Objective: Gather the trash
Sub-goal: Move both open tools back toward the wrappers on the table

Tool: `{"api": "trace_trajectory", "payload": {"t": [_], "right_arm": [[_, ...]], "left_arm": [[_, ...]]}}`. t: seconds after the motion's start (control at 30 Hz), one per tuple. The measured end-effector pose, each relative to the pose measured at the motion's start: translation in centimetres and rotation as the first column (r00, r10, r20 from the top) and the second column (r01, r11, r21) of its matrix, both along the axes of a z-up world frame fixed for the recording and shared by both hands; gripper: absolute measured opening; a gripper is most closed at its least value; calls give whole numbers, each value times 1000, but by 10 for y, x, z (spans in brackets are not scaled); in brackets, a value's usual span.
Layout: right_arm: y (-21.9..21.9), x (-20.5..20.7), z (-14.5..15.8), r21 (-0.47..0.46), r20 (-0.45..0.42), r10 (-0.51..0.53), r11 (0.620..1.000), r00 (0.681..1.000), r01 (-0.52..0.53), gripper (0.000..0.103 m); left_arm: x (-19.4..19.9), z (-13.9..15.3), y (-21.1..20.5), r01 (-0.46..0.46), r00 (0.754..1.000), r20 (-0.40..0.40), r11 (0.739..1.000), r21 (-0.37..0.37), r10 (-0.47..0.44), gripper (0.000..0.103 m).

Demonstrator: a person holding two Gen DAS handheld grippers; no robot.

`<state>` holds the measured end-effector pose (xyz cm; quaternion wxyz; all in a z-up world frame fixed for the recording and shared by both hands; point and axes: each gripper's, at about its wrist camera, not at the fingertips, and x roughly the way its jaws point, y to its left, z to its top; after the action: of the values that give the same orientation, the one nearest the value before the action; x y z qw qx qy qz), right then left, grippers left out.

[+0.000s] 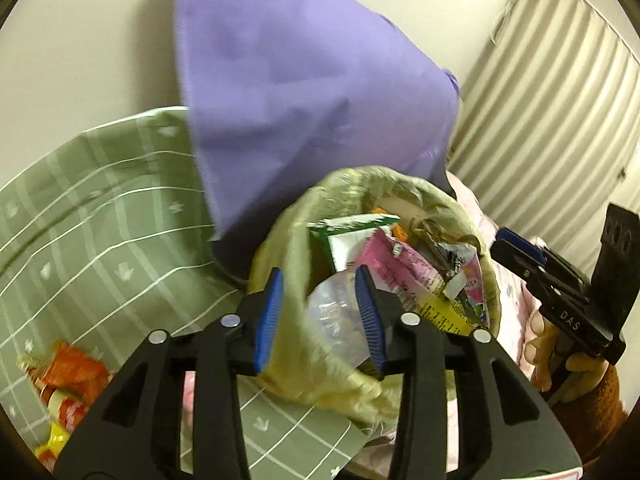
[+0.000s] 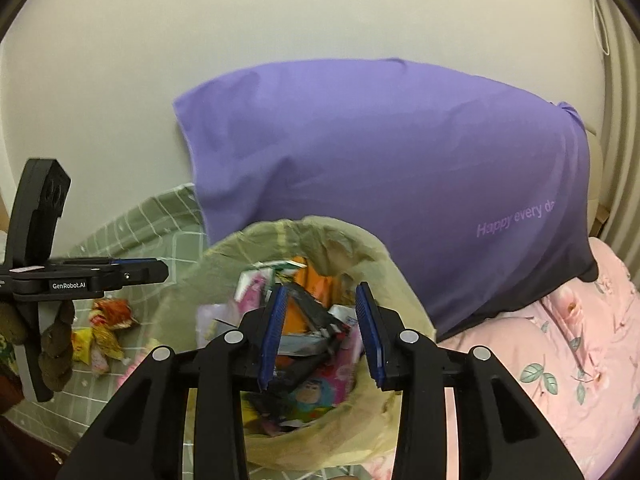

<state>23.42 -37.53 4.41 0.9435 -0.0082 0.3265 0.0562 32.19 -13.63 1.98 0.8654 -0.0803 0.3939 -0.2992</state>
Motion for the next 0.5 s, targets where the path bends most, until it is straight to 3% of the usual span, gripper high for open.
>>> {"api": "trace_trajectory", "payload": {"t": [0.23, 0.3, 0.37, 0.5], "right_arm": [[40, -6, -4, 36, 5, 79, 996, 997, -80, 34], [55, -6, -7, 54, 0, 104, 993, 995, -104, 34], [69, -6, -10, 69, -4, 128, 989, 992, -127, 34], [101, -6, -18, 97, -17, 182, 979, 983, -180, 34]], "left_arm": [[-29, 2, 72, -201, 978, 69, 979, 45, 198, 45], [-42, 0, 100, -251, 966, 78, 966, 60, 246, 46], [-54, -3, 125, -297, 953, 81, 953, 67, 291, 54], [-83, -15, 182, -395, 917, 99, 913, 100, 386, 56]]}}
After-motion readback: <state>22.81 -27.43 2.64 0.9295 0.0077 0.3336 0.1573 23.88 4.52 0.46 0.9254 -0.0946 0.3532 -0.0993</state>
